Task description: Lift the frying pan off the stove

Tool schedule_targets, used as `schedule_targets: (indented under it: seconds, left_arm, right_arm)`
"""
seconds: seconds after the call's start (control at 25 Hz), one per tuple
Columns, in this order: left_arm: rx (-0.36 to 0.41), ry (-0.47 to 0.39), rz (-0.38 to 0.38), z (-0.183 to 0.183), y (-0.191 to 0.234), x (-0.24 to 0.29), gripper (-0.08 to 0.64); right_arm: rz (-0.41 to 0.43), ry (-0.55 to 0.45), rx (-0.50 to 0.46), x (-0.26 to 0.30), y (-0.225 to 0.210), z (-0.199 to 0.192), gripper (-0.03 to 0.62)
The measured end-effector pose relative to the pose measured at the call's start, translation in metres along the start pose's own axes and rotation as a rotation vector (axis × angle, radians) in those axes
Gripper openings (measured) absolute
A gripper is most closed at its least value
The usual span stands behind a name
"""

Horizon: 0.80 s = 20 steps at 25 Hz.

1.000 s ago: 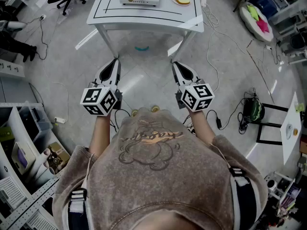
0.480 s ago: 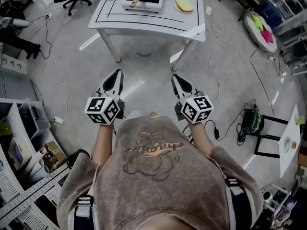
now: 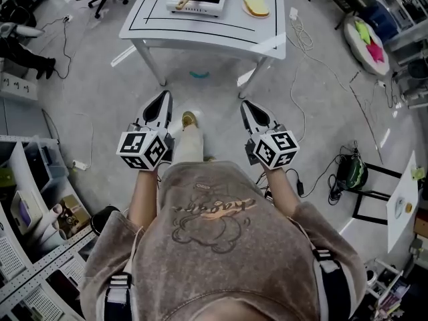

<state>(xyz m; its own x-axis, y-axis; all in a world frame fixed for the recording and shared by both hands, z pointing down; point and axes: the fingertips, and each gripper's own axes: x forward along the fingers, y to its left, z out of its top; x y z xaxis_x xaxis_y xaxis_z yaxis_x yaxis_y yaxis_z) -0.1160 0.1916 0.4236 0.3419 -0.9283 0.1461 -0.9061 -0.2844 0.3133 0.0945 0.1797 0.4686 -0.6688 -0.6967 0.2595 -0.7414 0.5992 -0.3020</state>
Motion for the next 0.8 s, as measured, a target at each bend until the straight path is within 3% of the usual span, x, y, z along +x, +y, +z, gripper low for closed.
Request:
schedule_targets:
  seconds: [0.8]
  left_arm:
    - [-0.012, 0.004, -0.055, 0.02, 0.039, 0.121, 0.008]
  right_arm:
    - [-0.06, -0.003, 0.013, 0.077, -0.069, 0.027, -0.002]
